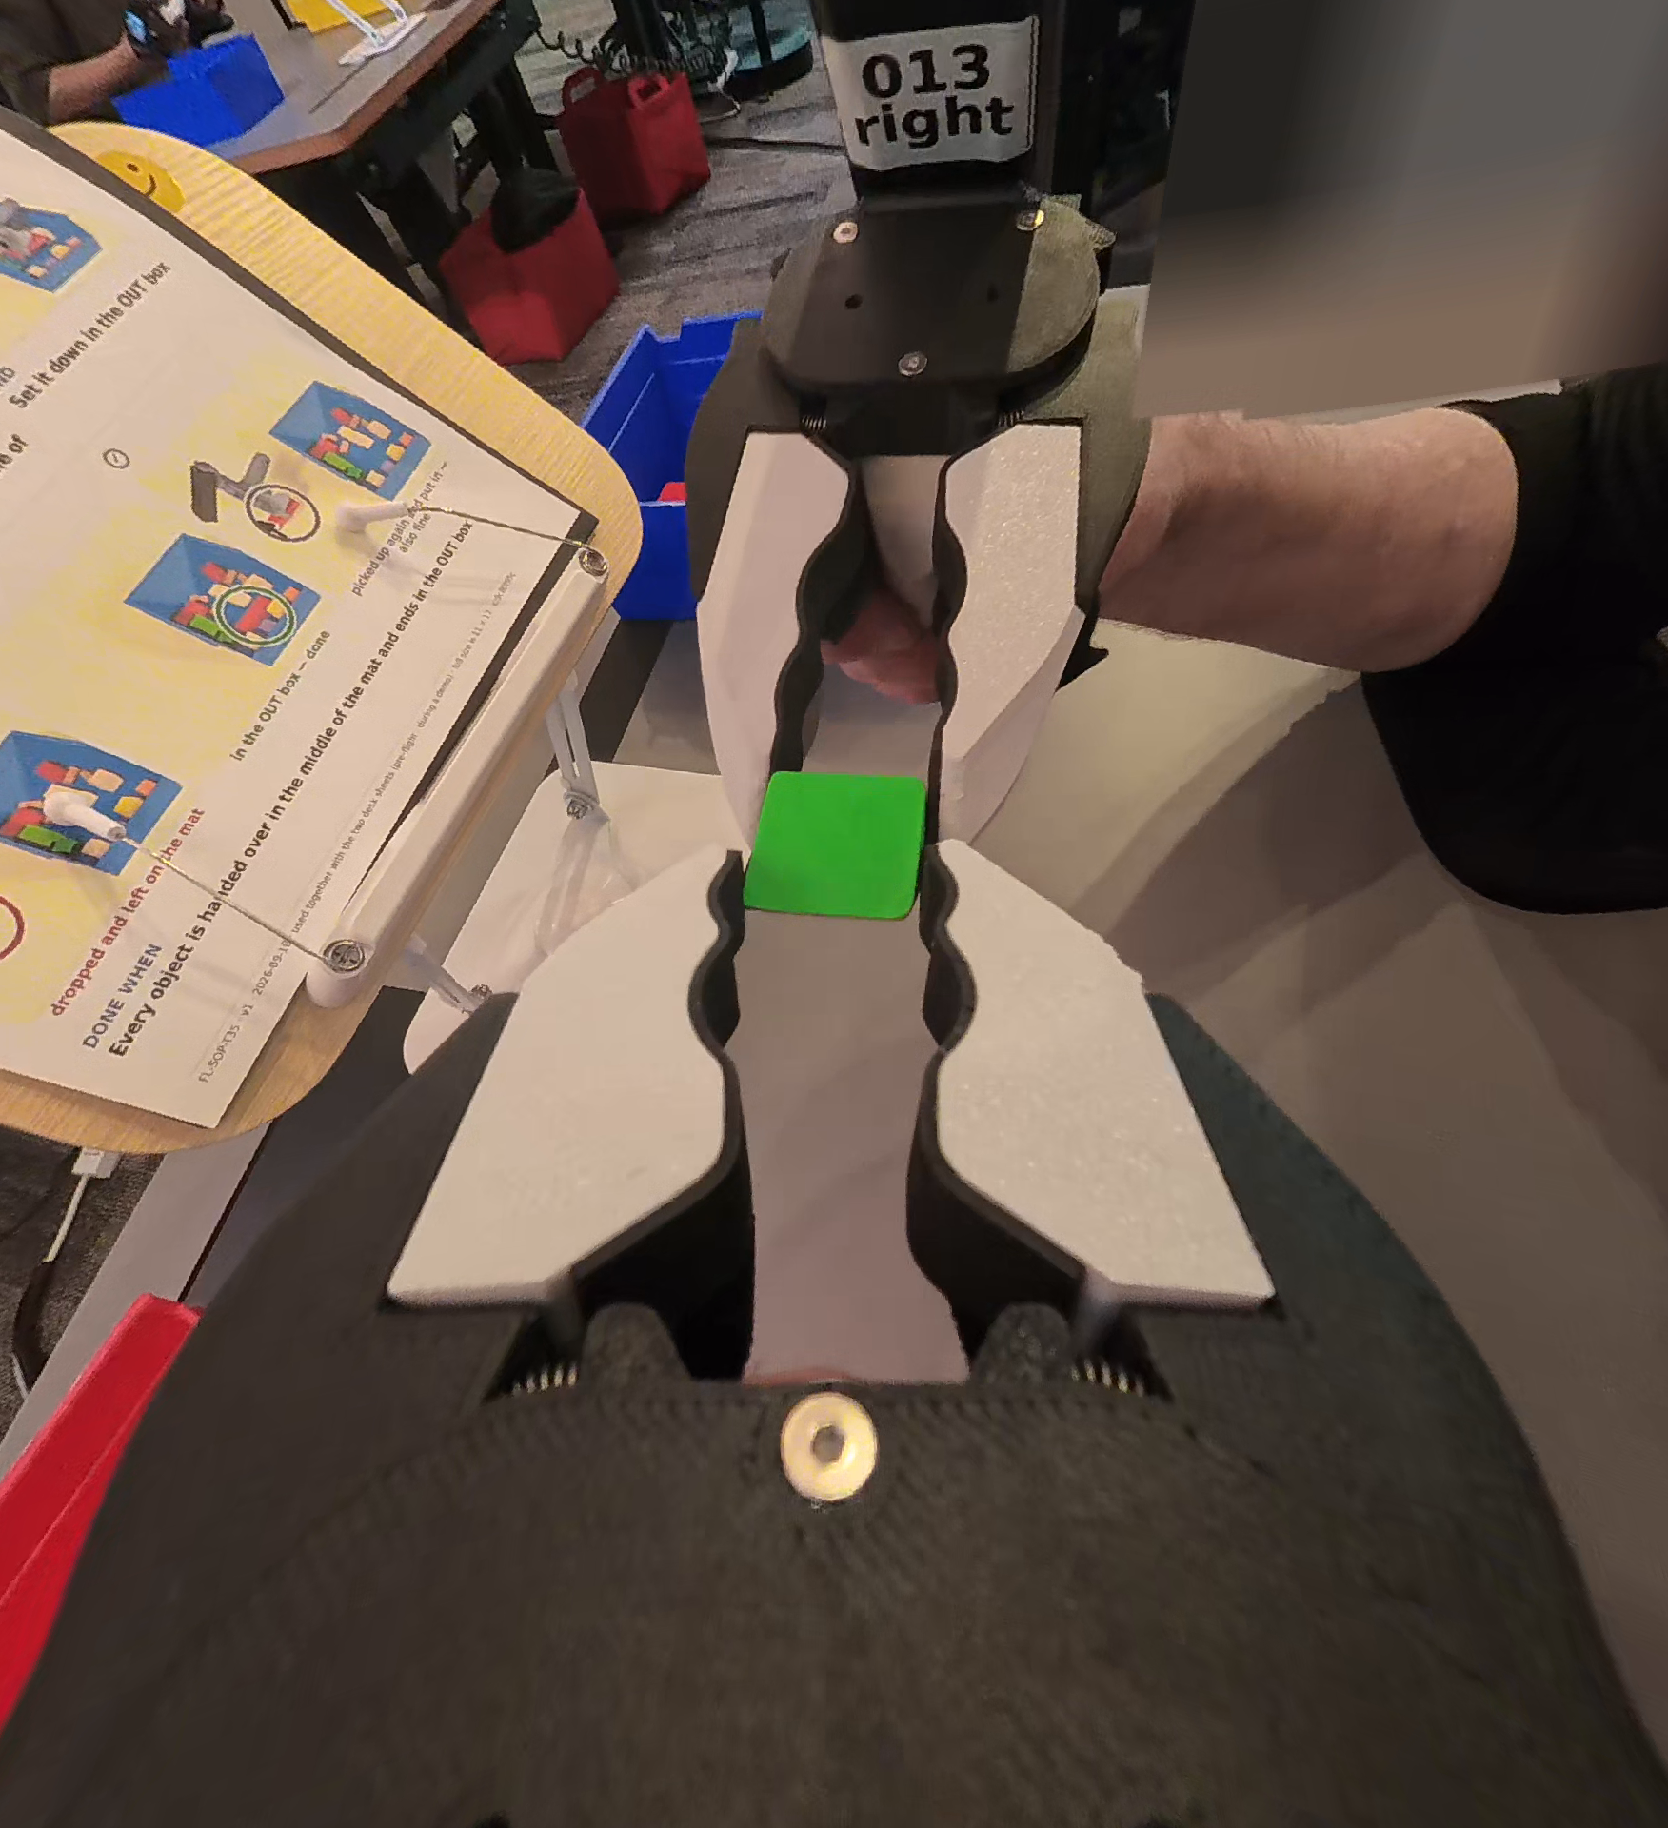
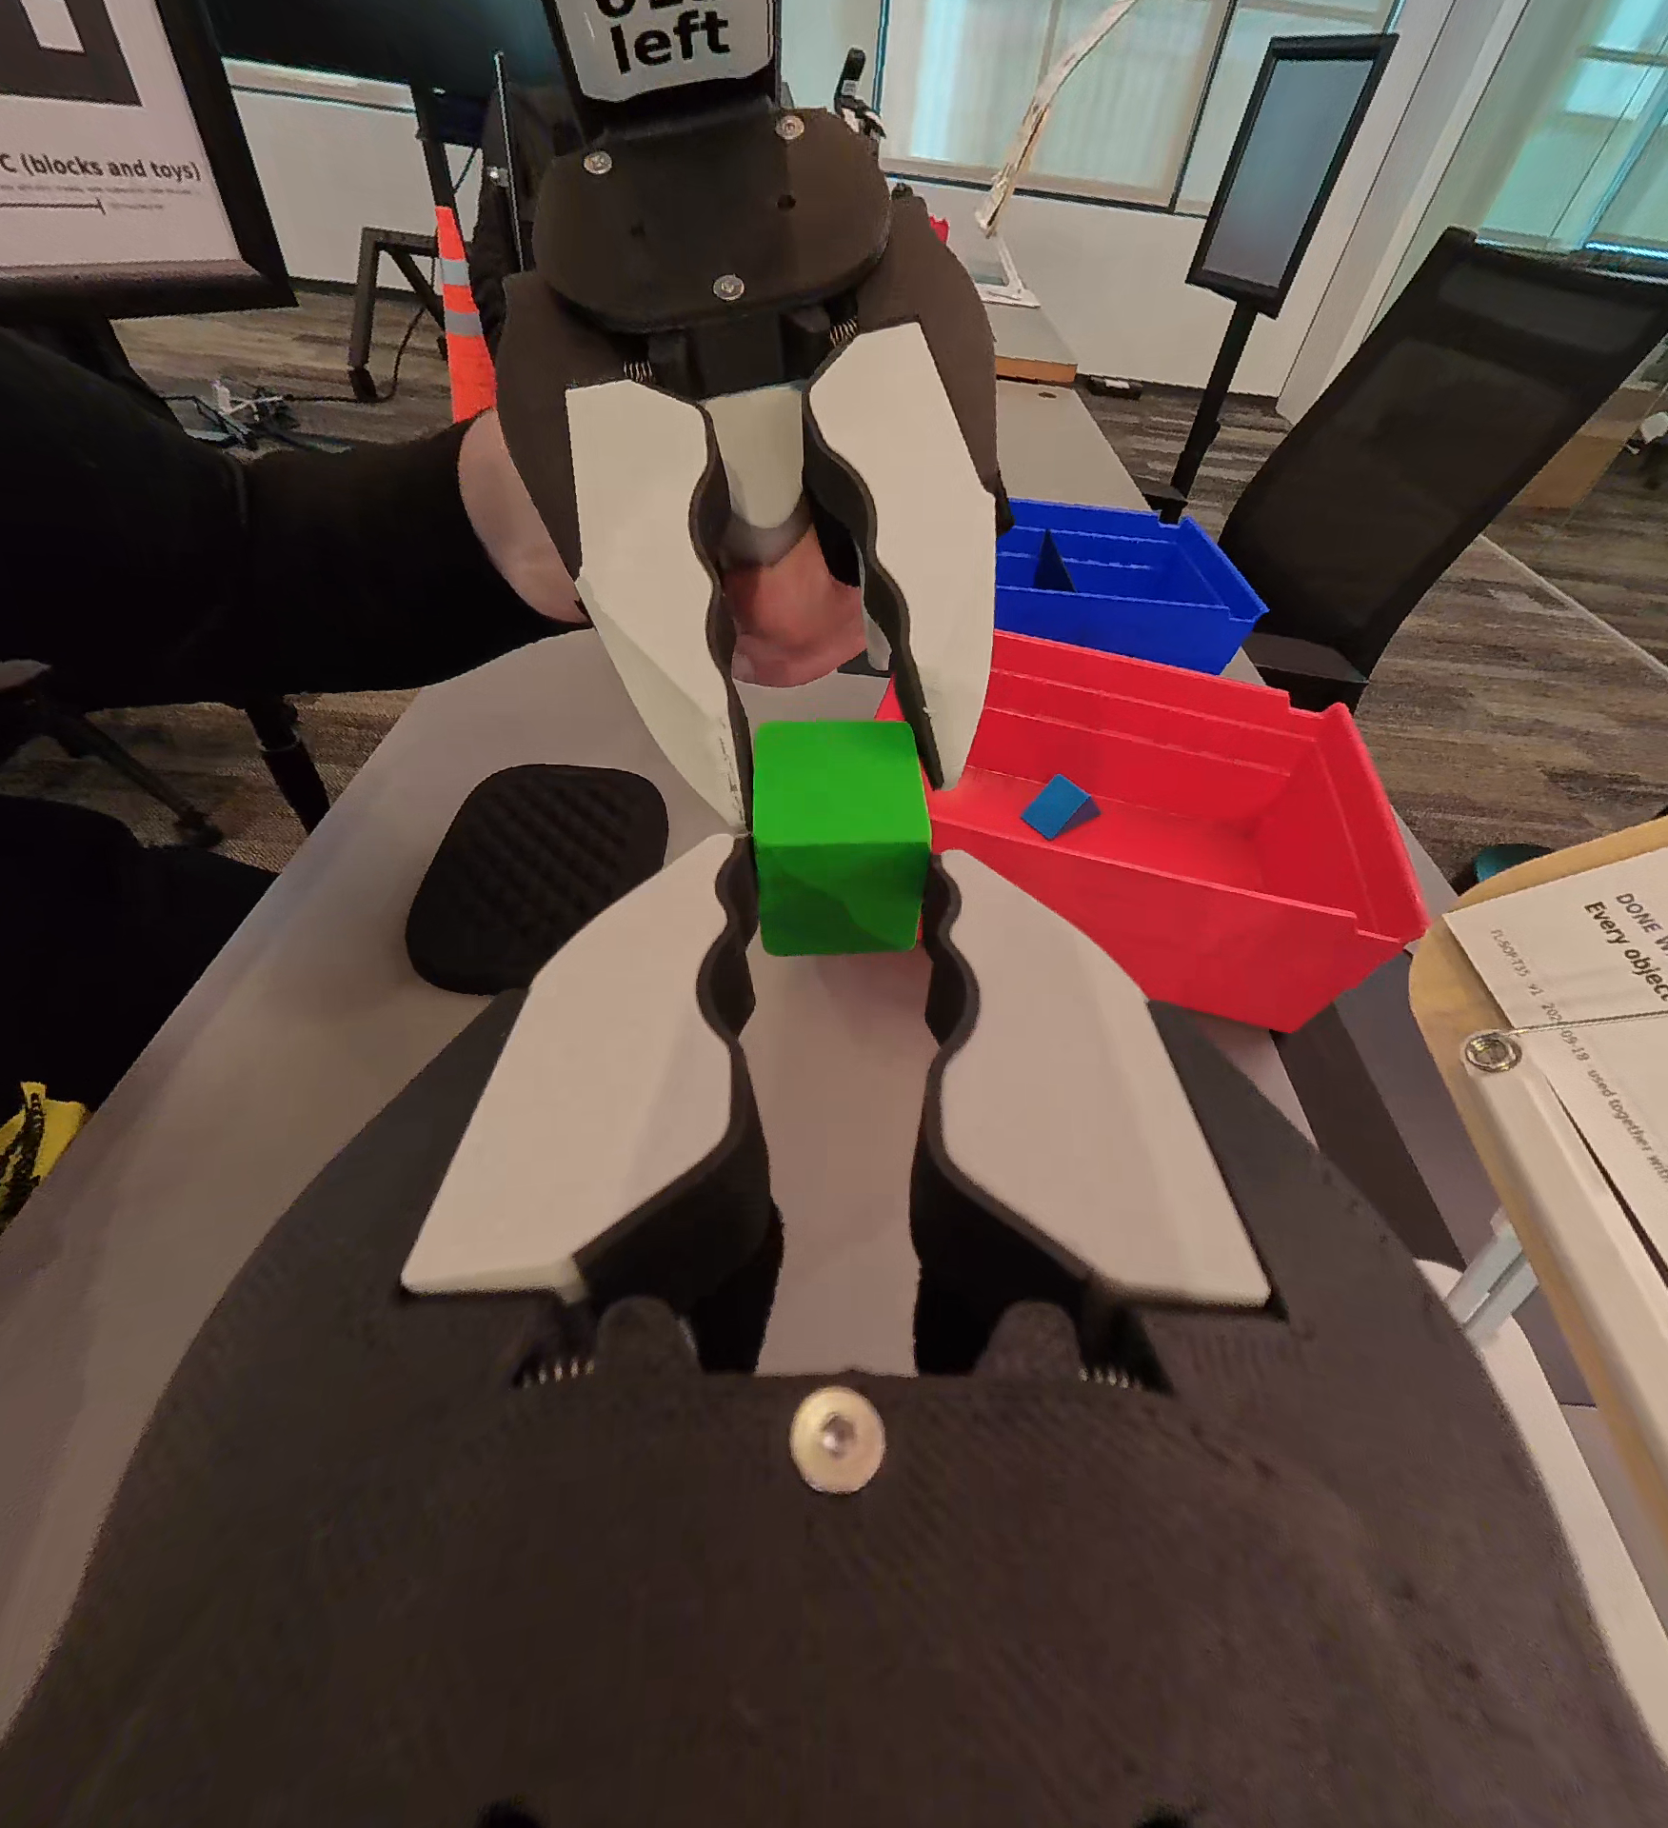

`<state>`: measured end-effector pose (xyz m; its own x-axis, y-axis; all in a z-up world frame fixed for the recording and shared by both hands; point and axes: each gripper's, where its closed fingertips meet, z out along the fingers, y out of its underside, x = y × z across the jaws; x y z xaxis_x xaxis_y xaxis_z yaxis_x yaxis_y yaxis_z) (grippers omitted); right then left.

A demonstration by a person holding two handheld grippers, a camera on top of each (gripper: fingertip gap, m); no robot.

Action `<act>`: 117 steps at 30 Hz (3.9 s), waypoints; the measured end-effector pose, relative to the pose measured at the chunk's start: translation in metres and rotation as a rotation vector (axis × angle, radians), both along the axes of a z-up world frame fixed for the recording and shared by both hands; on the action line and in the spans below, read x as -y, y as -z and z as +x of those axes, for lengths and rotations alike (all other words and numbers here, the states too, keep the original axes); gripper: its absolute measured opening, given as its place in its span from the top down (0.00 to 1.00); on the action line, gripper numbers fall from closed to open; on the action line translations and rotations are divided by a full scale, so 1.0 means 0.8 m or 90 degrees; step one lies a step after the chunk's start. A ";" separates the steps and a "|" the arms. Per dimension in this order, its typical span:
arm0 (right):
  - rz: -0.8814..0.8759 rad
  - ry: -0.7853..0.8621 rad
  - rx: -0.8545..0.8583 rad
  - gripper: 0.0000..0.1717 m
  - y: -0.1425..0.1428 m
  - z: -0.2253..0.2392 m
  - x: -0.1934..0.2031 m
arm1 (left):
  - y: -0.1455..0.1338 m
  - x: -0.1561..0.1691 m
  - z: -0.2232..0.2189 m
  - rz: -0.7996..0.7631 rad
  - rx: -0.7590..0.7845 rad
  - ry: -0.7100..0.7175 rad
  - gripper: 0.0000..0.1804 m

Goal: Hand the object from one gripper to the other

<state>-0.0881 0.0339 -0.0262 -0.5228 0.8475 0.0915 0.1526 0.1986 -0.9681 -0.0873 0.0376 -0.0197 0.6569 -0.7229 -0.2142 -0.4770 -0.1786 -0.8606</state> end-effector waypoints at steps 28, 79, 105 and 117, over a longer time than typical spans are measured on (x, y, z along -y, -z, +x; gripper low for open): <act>-0.206 0.526 0.599 0.82 0.250 0.306 -0.372 | -0.010 -0.011 -0.035 0.034 0.035 -0.086 0.97; -0.054 0.624 0.629 0.75 0.206 0.312 -0.381 | 0.174 -0.024 -0.367 -0.259 -0.391 -0.299 0.67; 0.001 0.602 0.609 0.77 0.190 0.288 -0.370 | 0.298 -0.014 -0.453 -0.431 -0.694 -0.232 0.78; 0.000 0.602 0.595 0.77 0.184 0.286 -0.369 | 0.302 -0.024 -0.432 -0.443 -0.609 -0.217 0.78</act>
